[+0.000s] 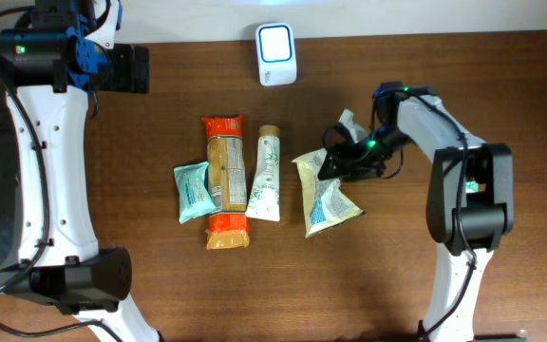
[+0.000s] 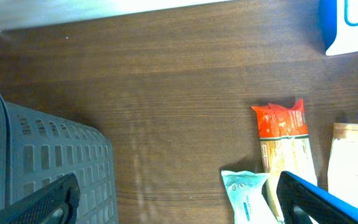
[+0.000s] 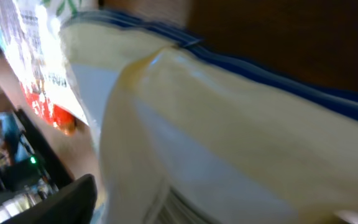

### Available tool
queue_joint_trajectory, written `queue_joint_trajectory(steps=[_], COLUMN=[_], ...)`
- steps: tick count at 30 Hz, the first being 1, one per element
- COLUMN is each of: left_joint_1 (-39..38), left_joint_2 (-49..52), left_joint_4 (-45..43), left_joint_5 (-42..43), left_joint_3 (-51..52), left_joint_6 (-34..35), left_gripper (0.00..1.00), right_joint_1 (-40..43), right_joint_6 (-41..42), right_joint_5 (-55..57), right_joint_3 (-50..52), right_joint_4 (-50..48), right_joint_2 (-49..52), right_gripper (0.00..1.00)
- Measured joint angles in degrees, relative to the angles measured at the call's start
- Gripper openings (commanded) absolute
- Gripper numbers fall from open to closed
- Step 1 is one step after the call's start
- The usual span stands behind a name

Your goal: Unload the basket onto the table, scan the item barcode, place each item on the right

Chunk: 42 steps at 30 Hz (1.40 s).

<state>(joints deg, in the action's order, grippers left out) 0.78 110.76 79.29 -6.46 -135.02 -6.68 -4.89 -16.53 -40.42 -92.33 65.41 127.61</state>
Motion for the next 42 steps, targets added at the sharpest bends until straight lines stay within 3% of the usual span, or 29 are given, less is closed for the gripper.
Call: queue_joint_trajectory(steps=[2,7,10,12,14,21,24,28,30,32,36,38,41,42], left_joint_1=[0.0,0.0,0.0,0.0,0.0,0.0,0.0,0.0,0.0,0.0,0.0,0.0,0.0,0.0], left_joint_2=[0.0,0.0,0.0,0.0,0.0,0.0,0.0,0.0,0.0,0.0,0.0,0.0,0.0,0.0], left_joint_4=[0.0,0.0,0.0,0.1,0.0,0.0,0.0,0.0,0.0,0.0,0.0,0.0,0.0,0.1], left_joint_5=[0.0,0.0,0.0,0.0,0.0,0.0,0.0,0.0,0.0,0.0,0.0,0.0,0.0,0.0], left_joint_3=[0.0,0.0,0.0,0.0,0.0,0.0,0.0,0.0,0.0,0.0,0.0,0.0,0.0,0.0], left_joint_6=[0.0,0.0,0.0,0.0,0.0,0.0,0.0,0.0,0.0,0.0,0.0,0.0,0.0,0.0], left_gripper=[0.99,0.99,0.99,0.99,0.99,0.99,0.99,0.99,0.99,0.99,0.99,0.99,0.99,0.99], right_joint_1=[-1.2,-1.7,-1.7,-1.8,-2.0,-12.4,-15.8,-14.2,-12.4,-6.8,2.1,2.9,8.3,9.8], right_joint_6=[0.1,0.2,-1.5,-2.1,-2.5,-11.2,-12.2,-5.9,-1.0,6.6,11.0,12.6,17.4,18.9], right_joint_5=[-0.6,-1.2,1.9,6.8,11.0,29.1,32.8,32.9,32.2,28.2,20.9,21.5,22.9,22.4], right_joint_3=[0.7,0.4,-7.4,-14.9,-18.5,-20.0,-20.0,-24.2,-27.1,-30.3,-30.6,-29.5,-17.1,-12.3], right_joint_4=[-1.4,-2.1,3.7,8.2,10.5,14.5,14.6,15.3,16.3,17.6,23.2,26.6,20.3,16.9], right_joint_2=[0.0,0.0,0.0,-0.2,-0.5,-0.6,-0.6,-1.1,-2.3,-6.8,-14.5,-19.7,-30.9,-32.9], right_gripper=[0.08,0.04,0.05,0.14,0.13,0.23,0.38,0.56,0.6,0.63,0.73,0.79,0.86,0.98])
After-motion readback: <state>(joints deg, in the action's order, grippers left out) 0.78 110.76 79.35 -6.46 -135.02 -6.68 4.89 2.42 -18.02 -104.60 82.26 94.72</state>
